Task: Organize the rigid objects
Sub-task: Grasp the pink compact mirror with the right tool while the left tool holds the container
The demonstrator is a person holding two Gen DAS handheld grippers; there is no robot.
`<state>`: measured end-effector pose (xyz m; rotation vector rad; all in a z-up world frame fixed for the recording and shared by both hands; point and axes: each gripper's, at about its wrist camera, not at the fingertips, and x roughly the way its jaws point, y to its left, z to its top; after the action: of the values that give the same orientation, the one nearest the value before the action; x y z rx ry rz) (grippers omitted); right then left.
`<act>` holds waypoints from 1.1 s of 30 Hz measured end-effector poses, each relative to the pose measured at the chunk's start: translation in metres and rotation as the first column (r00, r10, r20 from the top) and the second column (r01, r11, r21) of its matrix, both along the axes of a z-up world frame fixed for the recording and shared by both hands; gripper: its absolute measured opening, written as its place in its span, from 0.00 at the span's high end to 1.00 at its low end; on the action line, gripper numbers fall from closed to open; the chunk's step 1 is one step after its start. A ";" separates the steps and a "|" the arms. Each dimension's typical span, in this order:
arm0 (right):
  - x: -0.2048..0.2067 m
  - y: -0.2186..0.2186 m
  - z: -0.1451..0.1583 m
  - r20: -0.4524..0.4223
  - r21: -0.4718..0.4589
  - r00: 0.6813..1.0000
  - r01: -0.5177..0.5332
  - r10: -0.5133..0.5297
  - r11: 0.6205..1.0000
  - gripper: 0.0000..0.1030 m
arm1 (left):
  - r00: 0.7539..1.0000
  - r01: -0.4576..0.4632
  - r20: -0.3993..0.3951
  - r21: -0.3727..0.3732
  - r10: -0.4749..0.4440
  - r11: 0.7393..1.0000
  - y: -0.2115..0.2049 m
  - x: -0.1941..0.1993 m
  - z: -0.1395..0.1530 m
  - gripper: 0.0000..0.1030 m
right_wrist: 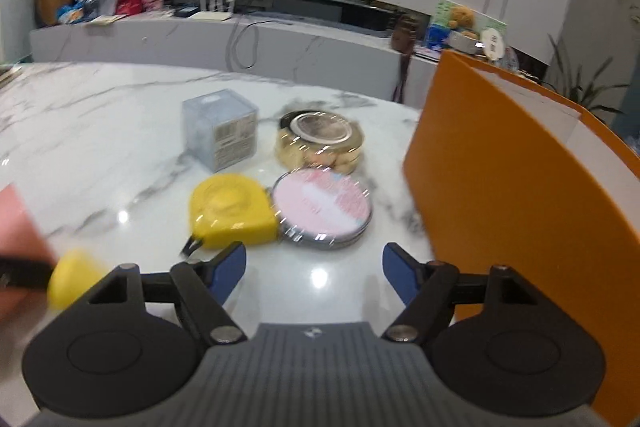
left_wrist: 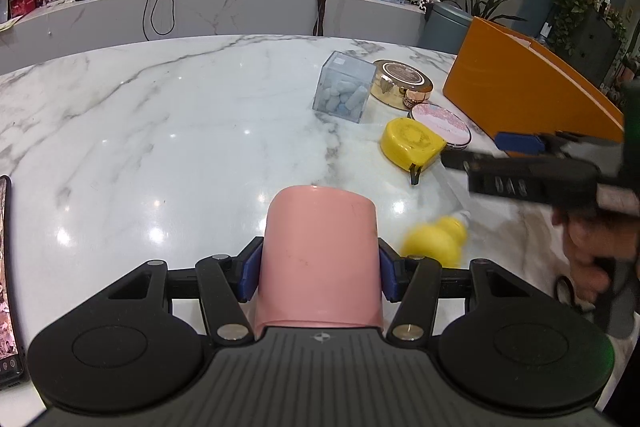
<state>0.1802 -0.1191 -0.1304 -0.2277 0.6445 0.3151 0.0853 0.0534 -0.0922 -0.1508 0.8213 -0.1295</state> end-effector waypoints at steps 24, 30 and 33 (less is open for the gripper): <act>0.049 0.000 -0.010 -0.057 0.081 0.998 -0.029 0.034 0.996 0.31 | 1.000 -0.003 0.018 0.018 0.003 1.000 -0.004 0.000 -0.001 0.38; 0.037 -0.008 0.001 -0.049 0.080 0.998 -0.028 0.032 0.996 0.31 | 0.999 -0.020 0.043 0.019 0.019 1.000 -0.001 -0.001 0.006 0.38; 0.035 -0.010 0.011 -0.043 0.085 0.999 -0.029 0.033 0.996 0.31 | 0.998 -0.019 0.054 0.025 0.017 1.000 -0.001 -0.001 0.014 0.38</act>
<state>0.2150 -0.1292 -0.1195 -0.1505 0.6710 0.3773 0.0845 0.0525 -0.0780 -0.1298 0.7676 -0.1055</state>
